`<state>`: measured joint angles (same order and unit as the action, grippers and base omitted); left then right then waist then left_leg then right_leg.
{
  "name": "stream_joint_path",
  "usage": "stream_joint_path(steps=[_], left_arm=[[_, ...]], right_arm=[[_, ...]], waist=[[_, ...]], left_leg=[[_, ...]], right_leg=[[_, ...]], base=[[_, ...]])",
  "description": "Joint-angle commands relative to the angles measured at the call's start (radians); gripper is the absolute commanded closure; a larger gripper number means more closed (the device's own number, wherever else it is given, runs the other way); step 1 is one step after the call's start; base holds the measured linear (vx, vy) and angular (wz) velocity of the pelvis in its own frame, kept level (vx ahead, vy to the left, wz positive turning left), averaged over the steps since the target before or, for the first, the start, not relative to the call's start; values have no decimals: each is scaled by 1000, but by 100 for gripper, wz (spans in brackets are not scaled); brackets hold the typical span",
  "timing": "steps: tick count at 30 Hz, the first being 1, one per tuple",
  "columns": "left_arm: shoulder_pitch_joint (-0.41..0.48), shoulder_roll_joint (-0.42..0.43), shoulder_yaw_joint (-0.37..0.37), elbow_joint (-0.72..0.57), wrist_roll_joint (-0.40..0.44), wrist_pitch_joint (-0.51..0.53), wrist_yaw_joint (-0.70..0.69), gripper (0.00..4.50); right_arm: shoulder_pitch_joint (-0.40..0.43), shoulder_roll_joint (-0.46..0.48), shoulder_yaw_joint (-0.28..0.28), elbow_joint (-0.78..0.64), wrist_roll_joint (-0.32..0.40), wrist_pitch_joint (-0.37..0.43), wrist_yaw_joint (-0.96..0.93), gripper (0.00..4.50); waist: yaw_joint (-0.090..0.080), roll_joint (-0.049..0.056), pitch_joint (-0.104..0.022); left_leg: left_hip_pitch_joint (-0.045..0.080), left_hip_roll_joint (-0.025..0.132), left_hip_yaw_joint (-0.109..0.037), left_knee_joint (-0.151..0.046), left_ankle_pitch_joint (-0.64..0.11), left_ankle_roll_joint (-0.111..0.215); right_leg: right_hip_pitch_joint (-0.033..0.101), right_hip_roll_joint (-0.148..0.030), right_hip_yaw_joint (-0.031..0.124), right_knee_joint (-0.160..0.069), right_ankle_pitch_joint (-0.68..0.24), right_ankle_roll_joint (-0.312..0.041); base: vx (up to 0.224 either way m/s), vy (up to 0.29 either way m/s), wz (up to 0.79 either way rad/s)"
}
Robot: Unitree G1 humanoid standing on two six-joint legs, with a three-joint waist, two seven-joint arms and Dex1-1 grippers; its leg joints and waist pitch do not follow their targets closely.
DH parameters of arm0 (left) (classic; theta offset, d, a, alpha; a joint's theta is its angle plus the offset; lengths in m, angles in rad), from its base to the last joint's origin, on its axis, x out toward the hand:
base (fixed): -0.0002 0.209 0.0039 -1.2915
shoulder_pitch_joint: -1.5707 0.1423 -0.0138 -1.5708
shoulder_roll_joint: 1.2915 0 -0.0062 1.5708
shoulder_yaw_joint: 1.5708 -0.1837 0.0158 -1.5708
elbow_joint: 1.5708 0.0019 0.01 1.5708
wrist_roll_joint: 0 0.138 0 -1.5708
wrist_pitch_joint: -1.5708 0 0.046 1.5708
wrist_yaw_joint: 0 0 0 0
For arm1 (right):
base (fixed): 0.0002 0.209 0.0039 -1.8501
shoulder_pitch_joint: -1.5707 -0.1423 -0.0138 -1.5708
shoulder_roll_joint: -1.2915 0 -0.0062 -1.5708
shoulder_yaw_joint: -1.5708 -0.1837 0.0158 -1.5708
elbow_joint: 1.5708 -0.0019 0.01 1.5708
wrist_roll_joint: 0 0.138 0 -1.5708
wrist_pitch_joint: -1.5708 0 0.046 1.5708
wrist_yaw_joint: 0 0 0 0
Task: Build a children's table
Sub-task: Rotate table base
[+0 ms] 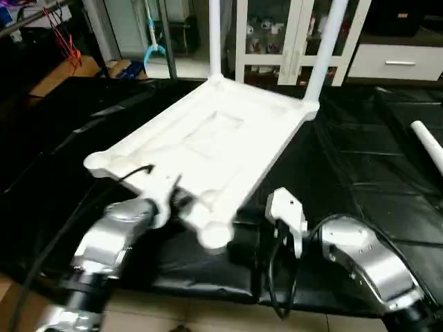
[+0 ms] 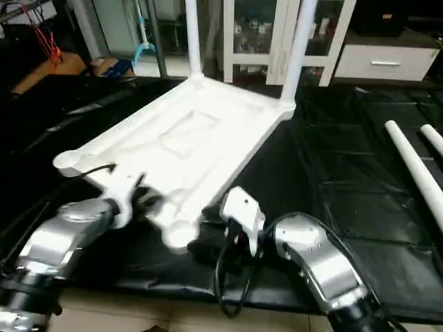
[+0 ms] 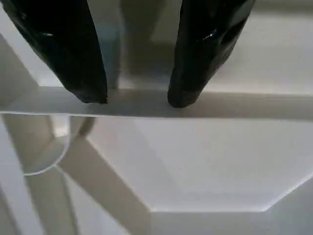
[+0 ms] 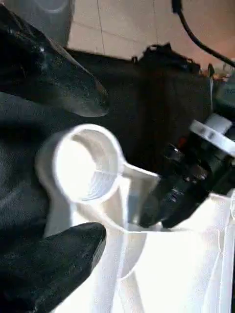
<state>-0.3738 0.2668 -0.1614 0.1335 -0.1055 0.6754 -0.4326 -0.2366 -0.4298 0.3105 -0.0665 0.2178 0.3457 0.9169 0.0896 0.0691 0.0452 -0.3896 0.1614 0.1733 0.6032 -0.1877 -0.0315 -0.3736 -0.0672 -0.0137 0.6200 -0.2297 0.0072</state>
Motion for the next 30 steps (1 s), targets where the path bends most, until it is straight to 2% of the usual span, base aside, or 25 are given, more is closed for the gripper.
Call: stream_joint_path(steps=[1,2,5,6,7,10,11,13,16,18,20,21,26,28,30], left_arm=[[11,-16,-47,-50,-38,43,-34,220],[14,-15,-52,-66,-42,57,-40,220],[44,59,-107,-165,-43,107,-112,220],[54,87,-114,-198,-47,113,-139,220],[57,99,-116,-213,-49,115,-151,220],[65,136,-78,-268,-72,96,-191,220],[65,141,-68,-276,-77,88,-196,220],[50,154,11,-293,-114,45,-214,220],[43,198,39,-291,-116,19,-232,220],[44,225,47,-286,-111,4,-239,220],[37,235,70,-269,-100,-22,-224,220],[34,244,79,-259,-90,-34,-217,220],[68,338,50,-228,-36,-63,-254,220],[93,380,40,-233,-33,-62,-283,220],[136,431,25,-262,-40,-56,-340,220]], right_arm=[[-23,14,-25,28,-31,-19,-32,73],[-27,17,-26,35,-34,-22,-38,73],[-45,29,-37,60,-47,-31,-68,73],[-55,33,-41,72,-50,-37,-80,73],[-60,34,-42,79,-51,-40,-85,73],[-76,41,-55,102,-55,-52,-112,73],[-79,43,-58,107,-57,-55,-118,73],[-90,52,-69,132,-75,-58,-147,73],[-100,55,-73,159,-96,-47,-186,73],[-105,60,-79,178,-107,-48,-213,73],[-118,71,-94,201,-118,-52,-260,73],[-131,79,-108,219,-128,-49,-299,73],[-202,94,-174,338,-202,-39,-493,73],[-216,90,-183,368,-209,-33,-513,73],[-223,87,-168,398,-226,-35,-517,73]], waist=[[-9,-20,-66],[-9,-21,-66],[-9,-20,-69],[-11,-24,-68],[-13,-22,-65],[-17,-20,-63],[-15,-17,-64],[-16,-17,-62],[-16,-13,-62],[-24,-17,-59],[-30,-13,-60],[-35,-14,-60],[-46,-13,-60],[-50,-11,-60],[-56,-7,-63]], left_leg=[[18,60,-24,-67,-97,71],[17,59,-25,-67,-91,74],[16,60,-24,-61,-55,93],[13,60,-24,-63,-49,98],[13,58,-22,-64,-66,97],[15,58,-22,-65,-86,84],[20,60,-21,-66,-95,74],[20,58,-19,-68,-111,54],[23,58,-20,-70,-127,38],[21,54,-20,-74,-155,23],[22,54,-20,-74,-164,12],[21,54,-21,-74,-165,7],[21,48,-19,-74,-170,-12],[21,48,-18,-74,-180,-21],[20,49,-19,-72,-167,-18]], right_leg=[[23,-67,29,-62,58,-217],[23,-67,29,-62,56,-218],[22,-64,26,-56,88,-226],[22,-63,25,-55,97,-226],[21,-63,25,-57,77,-227],[22,-61,25,-60,43,-227],[19,-61,25,-61,29,-229],[18,-58,25,-61,19,-233],[18,-56,24,-60,15,-227],[19,-55,24,-63,-20,-213],[18,-56,25,-63,-32,-213],[20,-56,24,-63,-27,-215],[15,-54,25,-65,-52,-212],[18,-53,25,-64,-54,-208],[17,-52,24,-59,-10,-216]], base=[[0,0,0],[0,0,0],[0,0,0],[0,0,0],[0,0,0],[0,0,0],[0,0,0],[0,0,0],[0,0,0],[0,0,0],[0,0,0],[0,0,0],[0,0,0],[0,0,0],[0,0,0]])
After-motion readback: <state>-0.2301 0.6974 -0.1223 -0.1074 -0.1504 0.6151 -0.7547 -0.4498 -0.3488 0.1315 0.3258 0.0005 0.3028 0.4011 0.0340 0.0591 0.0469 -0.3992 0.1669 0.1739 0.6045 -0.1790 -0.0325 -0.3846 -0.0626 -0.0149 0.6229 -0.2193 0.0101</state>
